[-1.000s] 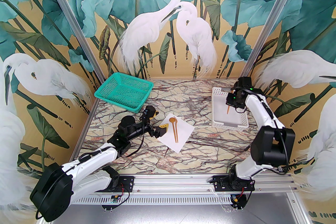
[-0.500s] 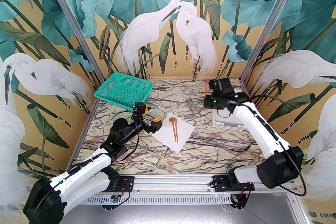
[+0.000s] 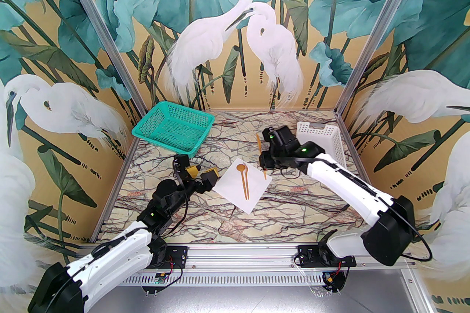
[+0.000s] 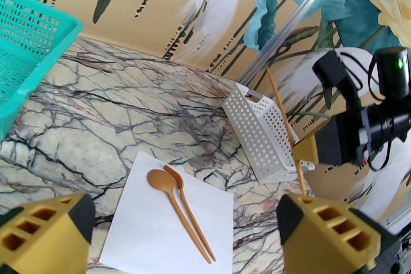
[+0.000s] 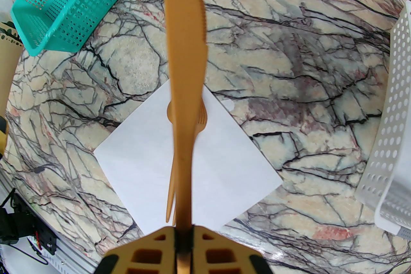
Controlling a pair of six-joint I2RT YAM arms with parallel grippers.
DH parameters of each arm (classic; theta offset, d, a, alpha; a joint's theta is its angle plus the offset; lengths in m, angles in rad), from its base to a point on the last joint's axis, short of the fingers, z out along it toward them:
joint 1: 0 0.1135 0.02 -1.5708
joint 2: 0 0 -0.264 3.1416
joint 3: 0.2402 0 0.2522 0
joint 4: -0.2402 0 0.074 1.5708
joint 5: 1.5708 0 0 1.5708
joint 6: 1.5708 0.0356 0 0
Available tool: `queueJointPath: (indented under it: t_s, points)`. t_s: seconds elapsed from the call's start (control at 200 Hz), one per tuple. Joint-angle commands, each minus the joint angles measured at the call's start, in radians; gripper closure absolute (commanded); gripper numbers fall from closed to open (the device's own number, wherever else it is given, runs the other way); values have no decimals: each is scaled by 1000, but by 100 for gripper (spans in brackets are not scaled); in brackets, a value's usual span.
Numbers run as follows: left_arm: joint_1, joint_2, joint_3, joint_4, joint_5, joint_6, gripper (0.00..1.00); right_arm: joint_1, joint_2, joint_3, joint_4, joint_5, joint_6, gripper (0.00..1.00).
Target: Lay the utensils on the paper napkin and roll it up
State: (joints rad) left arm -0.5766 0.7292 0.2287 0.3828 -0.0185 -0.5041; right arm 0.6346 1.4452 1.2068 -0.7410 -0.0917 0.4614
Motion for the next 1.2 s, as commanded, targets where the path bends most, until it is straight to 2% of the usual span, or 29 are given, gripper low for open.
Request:
queueJointPath:
  t_s: [0.0, 0.455, 0.805, 1.195]
  points:
    - [-3, -27, -9, -86, -38, -21, 1, 42, 57, -18, 37, 60, 49, 87]
    - [-3, -70, -16, -131, -68, -7, 0, 192, 266, -5, 95, 26, 210, 87]
    - [-3, -87, -12, -131, -62, 20, 1, 217, 391, 50, 87, 49, 210, 87]
    - [-3, -117, -8, -151, -51, 44, 0, 224, 454, 81, 82, 74, 223, 87]
